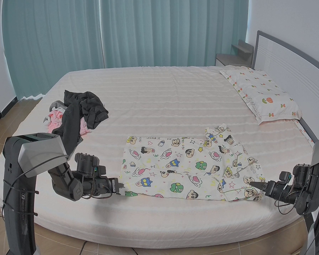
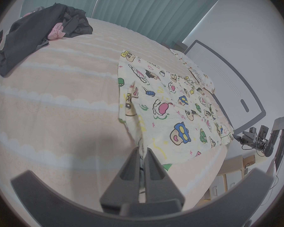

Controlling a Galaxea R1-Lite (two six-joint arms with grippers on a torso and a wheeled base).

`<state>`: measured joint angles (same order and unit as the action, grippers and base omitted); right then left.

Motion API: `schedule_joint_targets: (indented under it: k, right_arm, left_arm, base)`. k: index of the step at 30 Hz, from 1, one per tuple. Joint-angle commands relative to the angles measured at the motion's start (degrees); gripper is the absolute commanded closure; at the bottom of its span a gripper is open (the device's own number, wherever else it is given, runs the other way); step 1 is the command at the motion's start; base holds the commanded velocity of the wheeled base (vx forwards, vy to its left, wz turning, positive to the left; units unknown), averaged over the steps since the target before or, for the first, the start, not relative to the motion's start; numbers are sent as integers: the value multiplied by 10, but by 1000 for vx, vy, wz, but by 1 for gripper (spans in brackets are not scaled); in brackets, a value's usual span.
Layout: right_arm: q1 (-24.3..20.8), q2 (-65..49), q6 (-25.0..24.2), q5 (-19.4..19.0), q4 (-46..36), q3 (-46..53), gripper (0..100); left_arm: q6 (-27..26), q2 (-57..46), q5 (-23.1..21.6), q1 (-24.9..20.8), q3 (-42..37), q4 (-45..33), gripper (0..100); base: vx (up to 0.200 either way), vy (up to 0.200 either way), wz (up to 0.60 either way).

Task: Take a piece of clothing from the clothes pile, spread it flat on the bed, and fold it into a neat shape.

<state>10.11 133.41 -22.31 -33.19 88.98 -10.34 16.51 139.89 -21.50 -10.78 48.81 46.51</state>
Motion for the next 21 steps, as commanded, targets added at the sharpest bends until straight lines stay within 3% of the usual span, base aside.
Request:
schedule_joint_targets:
  k: [1,18,19,21]
  right_arm:
    - [0,1,0,0,10,0,0]
    - [1,1,1,0,10,-1,0]
    - [2,1,1,0,10,0,0]
    - [2,1,1,0,10,0,0]
  left_arm:
    - [-4,-13,7,-1,-16,-2,100]
    - [-24,-16,25,2,-33,-7,100]
    - [-24,-15,25,1,-34,-6,0]
    - [-24,-14,25,2,-33,-6,0]
  base:
    - [0,0,0]
    - [0,0,0]
    - [0,0,0]
    - [0,0,0]
